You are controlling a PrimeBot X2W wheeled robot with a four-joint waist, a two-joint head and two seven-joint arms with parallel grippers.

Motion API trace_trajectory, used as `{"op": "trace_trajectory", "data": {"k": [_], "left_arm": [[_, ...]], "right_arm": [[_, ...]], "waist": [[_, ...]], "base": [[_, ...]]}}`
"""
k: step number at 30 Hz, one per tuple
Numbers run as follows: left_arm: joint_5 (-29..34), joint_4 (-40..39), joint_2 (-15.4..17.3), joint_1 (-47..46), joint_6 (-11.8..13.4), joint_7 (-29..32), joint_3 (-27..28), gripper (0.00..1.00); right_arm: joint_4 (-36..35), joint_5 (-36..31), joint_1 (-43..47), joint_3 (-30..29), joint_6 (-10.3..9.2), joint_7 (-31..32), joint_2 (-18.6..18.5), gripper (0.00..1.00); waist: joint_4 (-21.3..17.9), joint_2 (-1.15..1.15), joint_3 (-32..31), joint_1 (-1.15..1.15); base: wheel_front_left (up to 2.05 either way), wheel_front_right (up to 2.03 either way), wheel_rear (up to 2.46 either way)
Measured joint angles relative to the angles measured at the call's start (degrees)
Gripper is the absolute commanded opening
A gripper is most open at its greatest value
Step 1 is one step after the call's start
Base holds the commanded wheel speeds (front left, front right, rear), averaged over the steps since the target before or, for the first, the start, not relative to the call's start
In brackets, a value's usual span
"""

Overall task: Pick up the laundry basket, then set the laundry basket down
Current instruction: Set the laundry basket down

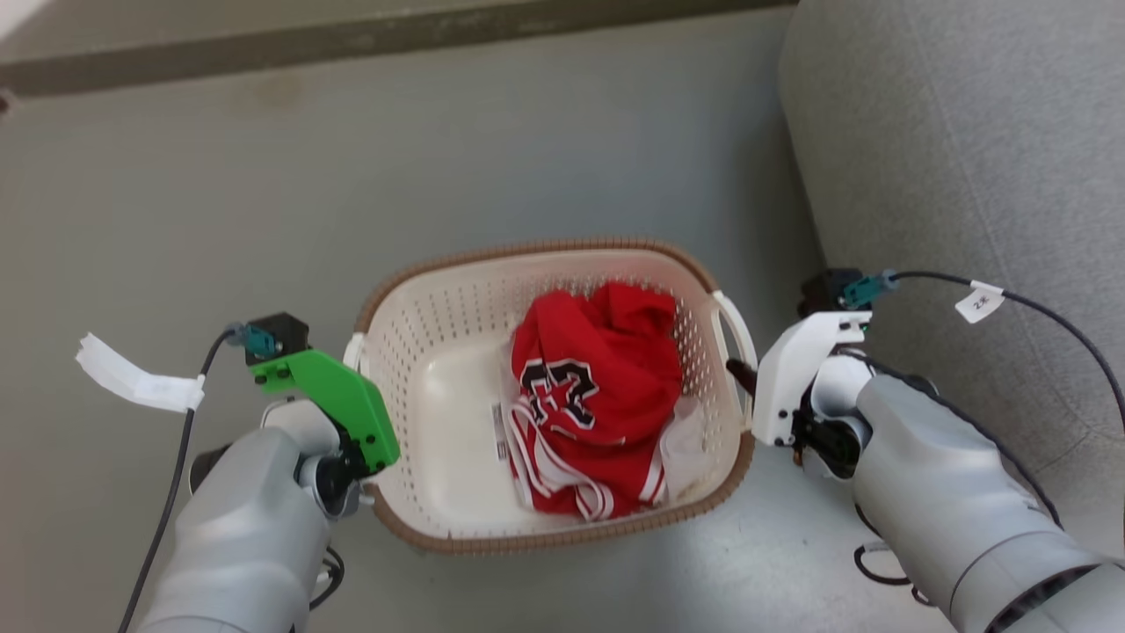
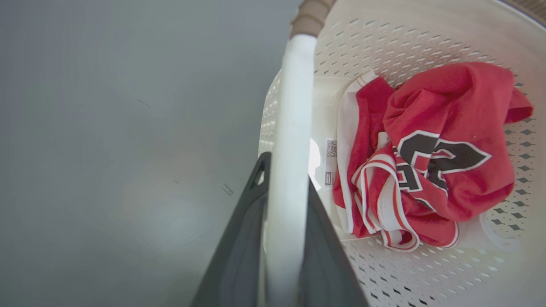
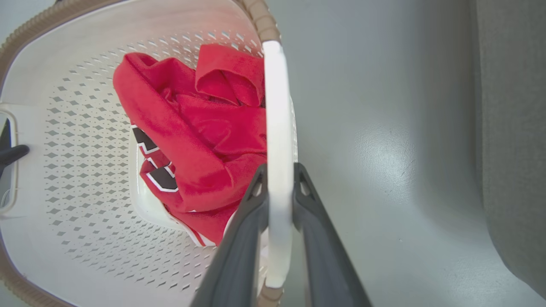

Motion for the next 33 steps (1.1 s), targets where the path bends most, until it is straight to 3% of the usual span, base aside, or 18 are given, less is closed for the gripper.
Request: {"op": "trace_trajectory", "data": {"k": [33], "left_arm": [[4.48, -3.25, 0.02, -14.77, 3.52, -14.07, -0.40, 0.00]], "right_arm": [[-3.14, -3.54, -14.11, -0.42, -0.29, -16.07, -2.53, 0.00]], "waist": [[0.70, 0.00, 24.24, 0.01]], "base": [[0.00, 0.00, 0.00]]}}
